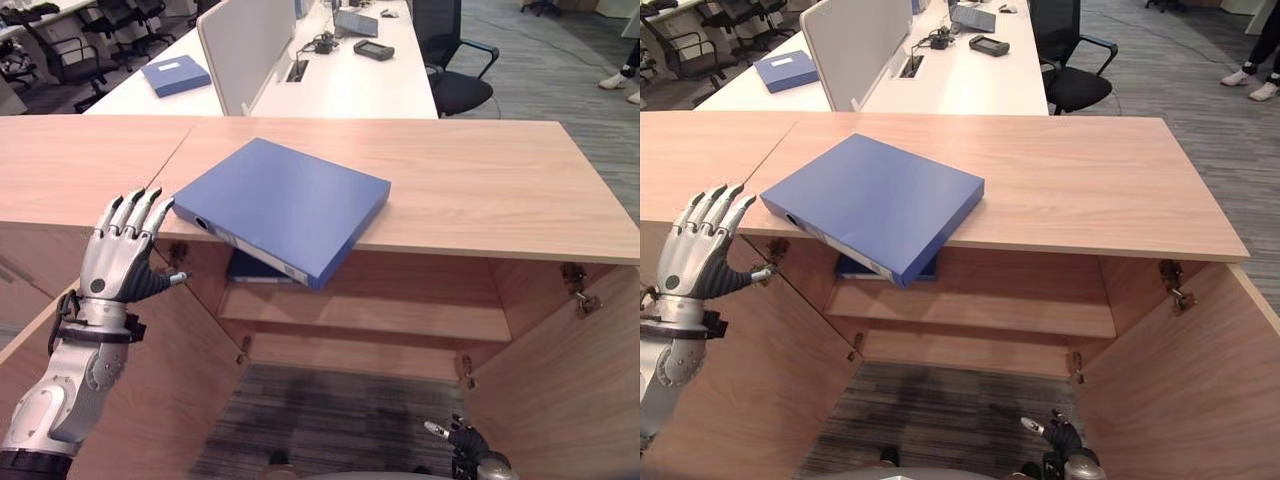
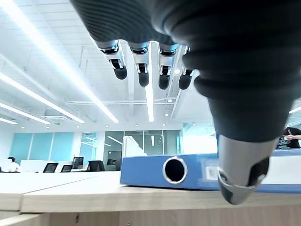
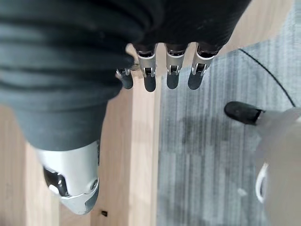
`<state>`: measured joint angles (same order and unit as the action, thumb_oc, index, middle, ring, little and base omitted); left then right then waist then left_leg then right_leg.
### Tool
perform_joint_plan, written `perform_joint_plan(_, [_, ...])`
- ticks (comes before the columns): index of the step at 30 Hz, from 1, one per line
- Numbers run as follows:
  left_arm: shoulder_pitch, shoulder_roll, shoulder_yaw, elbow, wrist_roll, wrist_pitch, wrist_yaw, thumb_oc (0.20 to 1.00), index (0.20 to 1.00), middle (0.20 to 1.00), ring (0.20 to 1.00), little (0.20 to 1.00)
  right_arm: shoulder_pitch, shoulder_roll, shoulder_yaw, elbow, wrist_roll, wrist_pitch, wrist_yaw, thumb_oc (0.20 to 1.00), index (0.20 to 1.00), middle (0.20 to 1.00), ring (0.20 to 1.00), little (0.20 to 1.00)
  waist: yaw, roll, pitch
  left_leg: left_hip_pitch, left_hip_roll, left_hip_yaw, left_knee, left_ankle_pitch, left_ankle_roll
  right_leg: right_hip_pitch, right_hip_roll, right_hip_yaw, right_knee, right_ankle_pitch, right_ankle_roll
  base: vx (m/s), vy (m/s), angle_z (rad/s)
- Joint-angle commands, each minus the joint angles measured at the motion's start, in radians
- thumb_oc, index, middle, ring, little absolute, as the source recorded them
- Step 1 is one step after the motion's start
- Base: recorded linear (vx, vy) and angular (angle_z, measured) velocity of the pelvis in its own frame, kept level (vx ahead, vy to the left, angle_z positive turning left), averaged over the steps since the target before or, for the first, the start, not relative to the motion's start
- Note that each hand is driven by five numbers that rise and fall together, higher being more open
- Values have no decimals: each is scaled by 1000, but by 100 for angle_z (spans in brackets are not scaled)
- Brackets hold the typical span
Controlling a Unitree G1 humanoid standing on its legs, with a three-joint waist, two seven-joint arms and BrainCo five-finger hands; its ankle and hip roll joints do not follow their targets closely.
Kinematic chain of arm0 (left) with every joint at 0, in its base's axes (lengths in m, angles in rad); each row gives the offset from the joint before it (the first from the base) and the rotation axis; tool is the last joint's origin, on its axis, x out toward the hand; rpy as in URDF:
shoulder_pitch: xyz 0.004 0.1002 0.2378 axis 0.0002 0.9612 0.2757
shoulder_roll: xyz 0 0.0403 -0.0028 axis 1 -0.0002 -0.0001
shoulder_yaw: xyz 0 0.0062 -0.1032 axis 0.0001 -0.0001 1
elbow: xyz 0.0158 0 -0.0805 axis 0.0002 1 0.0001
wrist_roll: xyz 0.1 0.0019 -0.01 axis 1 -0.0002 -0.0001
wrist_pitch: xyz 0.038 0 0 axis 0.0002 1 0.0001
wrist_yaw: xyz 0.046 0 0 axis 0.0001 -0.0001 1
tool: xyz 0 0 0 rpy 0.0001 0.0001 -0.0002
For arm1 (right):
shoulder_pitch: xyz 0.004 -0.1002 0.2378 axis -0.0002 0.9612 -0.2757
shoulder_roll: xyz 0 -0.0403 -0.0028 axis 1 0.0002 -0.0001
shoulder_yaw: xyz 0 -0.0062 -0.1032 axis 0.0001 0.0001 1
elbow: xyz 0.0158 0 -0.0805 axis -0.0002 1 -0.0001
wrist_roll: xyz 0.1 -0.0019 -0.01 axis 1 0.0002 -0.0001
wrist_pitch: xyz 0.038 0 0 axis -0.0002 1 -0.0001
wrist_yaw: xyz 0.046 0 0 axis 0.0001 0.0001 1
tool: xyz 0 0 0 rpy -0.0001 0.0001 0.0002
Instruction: Put the empty folder in the office cabinet
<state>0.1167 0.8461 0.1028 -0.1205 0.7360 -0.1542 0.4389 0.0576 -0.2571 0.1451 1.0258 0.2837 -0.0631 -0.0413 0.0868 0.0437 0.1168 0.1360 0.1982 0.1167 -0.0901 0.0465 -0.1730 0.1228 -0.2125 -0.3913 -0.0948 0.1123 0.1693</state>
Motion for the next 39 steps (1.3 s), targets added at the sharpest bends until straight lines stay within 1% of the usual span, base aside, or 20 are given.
perform_joint_plan(1, [-98,74,-25,-5,47,1,3,1000,1000,1000,1000,1000,-76,4,6,2,-31,-25,7,1000,1000,1000,1000,1000,-6,-3,21,12,8,-43,4,-62,-23,53,5,-2,12,-101,49,11,26,-5])
perform_joint_plan(6, [-129,108,-59,-1,65,-3,-15,1000,1000,1000,1000,1000,-69,7,15,11,-44,-21,13,1000,1000,1000,1000,1000,-20,3,16,23,4,-34,3,-67,-21,53,0,8,12,-98,51,13,25,-4])
perform_joint_plan(7, [-154,137,-80,11,83,0,-26,1000,1000,1000,1000,1000,-69,6,16,16,-47,-20,12,1000,1000,1000,1000,1000,-30,6,16,25,2,-28,3,-68,-20,52,-1,15,11,-97,53,2,27,-5])
perform_joint_plan(12, [-183,156,-112,26,87,-5,-38,1000,1000,1000,1000,1000,-66,6,15,21,-55,-18,15,1000,1000,1000,1000,1000,-37,7,17,31,0,-21,3,-71,-18,50,-2,20,12,-96,55,2,14,-8])
perform_joint_plan(14, [-208,180,-145,42,97,-5,-53,1000,1000,1000,1000,1000,-66,5,11,29,-55,-16,14,1000,1000,1000,1000,1000,-47,10,16,34,-1,-17,3,-73,-16,50,-4,23,13,-95,55,10,21,-15])
perform_joint_plan(21, [-256,190,-197,61,99,-7,-67,1000,1000,1000,1000,1000,-68,8,11,45,-51,-13,13,1000,1000,1000,1000,1000,-60,16,15,39,-2,-12,3,-74,-15,49,-6,31,13,-96,55,3,5,-2])
perform_joint_plan(23, [-271,182,-214,64,94,-7,-70,1000,1000,1000,1000,1000,-70,9,12,51,-53,-12,13,1000,1000,1000,1000,1000,-62,17,14,40,-2,-9,3,-74,-15,51,-7,29,13,-95,55,0,0,0])
perform_joint_plan(27, [-304,130,-255,95,72,-6,-76,1000,1000,1000,1000,1000,-72,11,12,56,-59,-7,8,1000,1000,1000,1000,1000,-67,16,14,41,-3,-9,3,-73,-14,51,-6,31,12,-95,55,0,0,0])
perform_joint_plan(28, [-306,106,-263,110,62,-2,-75,1000,1000,1000,1000,1000,-74,12,11,52,-57,-6,8,1000,1000,1000,1000,1000,-70,15,14,41,-3,-7,3,-74,-15,50,-7,32,12,-95,55,0,0,0])
perform_joint_plan(31, [-328,81,-292,150,56,9,-81,1000,1000,1000,1000,1000,-74,14,3,59,-46,-2,7,1000,1000,1000,1000,1000,-76,13,13,44,0,-2,3,-75,-14,51,-6,35,11,-96,55,0,0,0])
perform_joint_plan(39, [-370,77,-334,188,67,17,-84,1000,1000,1000,1000,1000,-76,12,-2,66,-39,-2,3,1000,1000,1000,1000,1000,-83,11,12,46,0,1,3,-74,-14,48,-2,42,9,-95,56,0,0,0])
